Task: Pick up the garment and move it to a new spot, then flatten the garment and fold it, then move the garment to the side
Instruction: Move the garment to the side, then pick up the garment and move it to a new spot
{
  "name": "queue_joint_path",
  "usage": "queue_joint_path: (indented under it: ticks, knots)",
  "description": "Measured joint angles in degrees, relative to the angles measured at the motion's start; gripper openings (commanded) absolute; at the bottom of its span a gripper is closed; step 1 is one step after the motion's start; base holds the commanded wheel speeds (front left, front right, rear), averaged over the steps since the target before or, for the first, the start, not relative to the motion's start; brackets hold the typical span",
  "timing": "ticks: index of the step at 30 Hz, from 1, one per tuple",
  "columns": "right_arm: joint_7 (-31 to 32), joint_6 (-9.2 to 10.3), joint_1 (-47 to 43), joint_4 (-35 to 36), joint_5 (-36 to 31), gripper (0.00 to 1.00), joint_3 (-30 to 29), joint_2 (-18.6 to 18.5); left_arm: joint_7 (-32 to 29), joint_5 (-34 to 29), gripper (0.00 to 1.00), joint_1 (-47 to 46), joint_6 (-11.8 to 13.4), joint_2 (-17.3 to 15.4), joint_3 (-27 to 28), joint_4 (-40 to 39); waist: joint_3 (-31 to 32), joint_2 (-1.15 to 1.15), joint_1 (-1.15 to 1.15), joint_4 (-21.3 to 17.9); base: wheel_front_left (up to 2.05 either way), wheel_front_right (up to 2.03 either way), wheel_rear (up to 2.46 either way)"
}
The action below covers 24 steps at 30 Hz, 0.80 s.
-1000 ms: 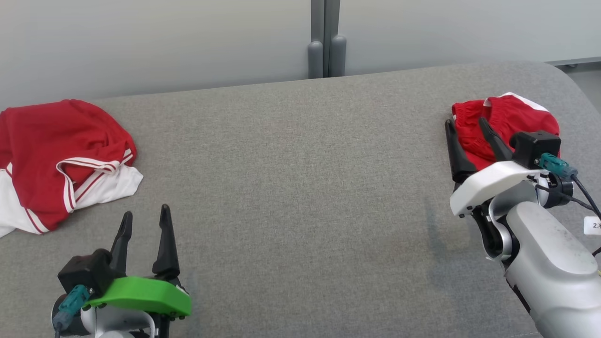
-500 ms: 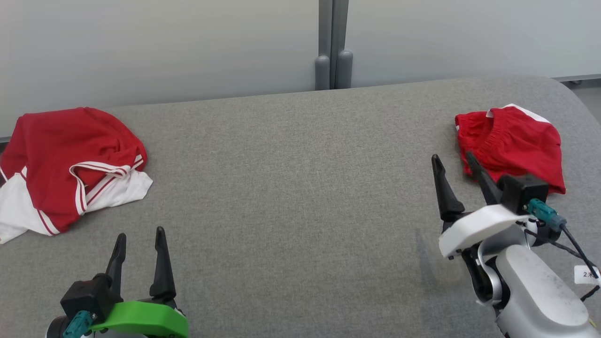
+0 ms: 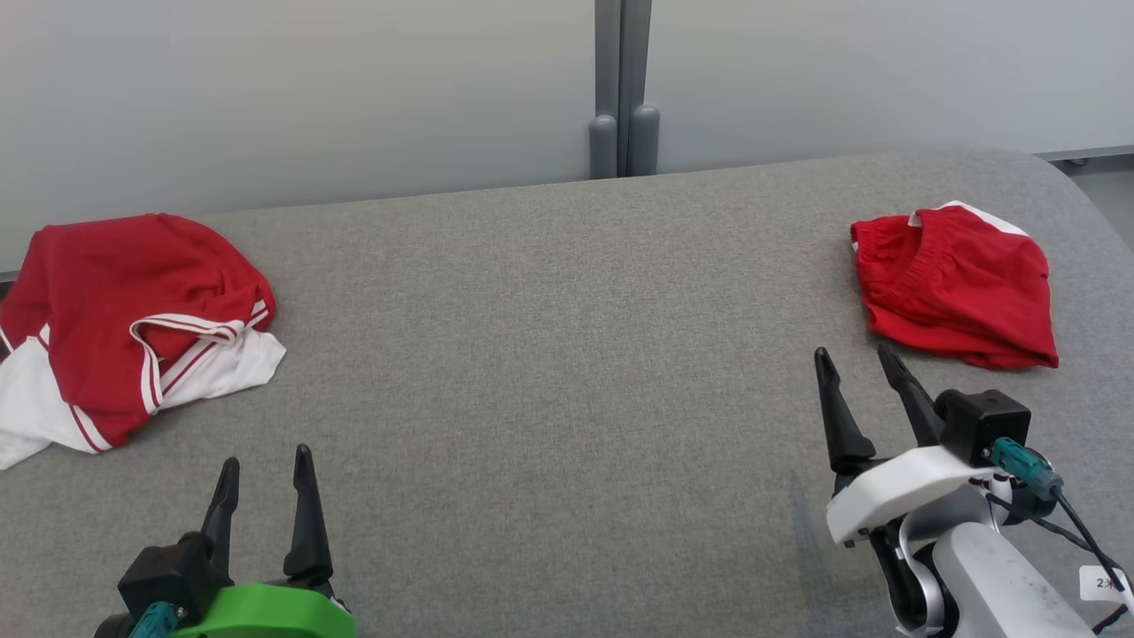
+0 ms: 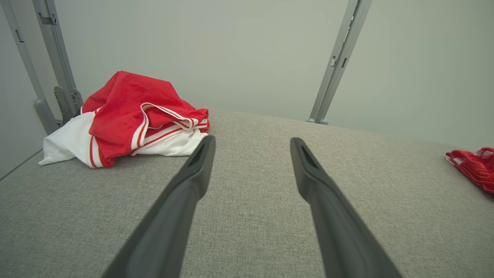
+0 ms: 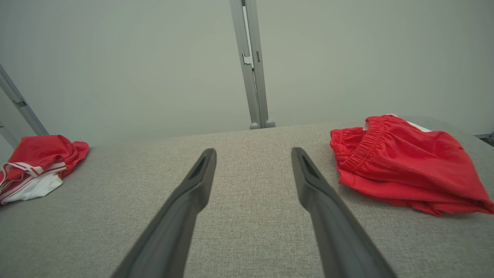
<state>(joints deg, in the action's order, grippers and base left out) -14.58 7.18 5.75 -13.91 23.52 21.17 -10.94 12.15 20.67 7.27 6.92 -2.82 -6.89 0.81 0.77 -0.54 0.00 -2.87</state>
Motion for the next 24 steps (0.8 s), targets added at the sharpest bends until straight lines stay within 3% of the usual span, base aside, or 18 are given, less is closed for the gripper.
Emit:
queue_joint_path:
  ticks: [24]
  knots:
    - [0.0,0.0,-5.23,4.27,-3.44,1.0,-3.27,1.11,0.02,-0.21,1.0,0.1,0.18,0.02,-1.04,0.65,0.46,0.0,0.0,1.48,0.0,0.0,0.0]
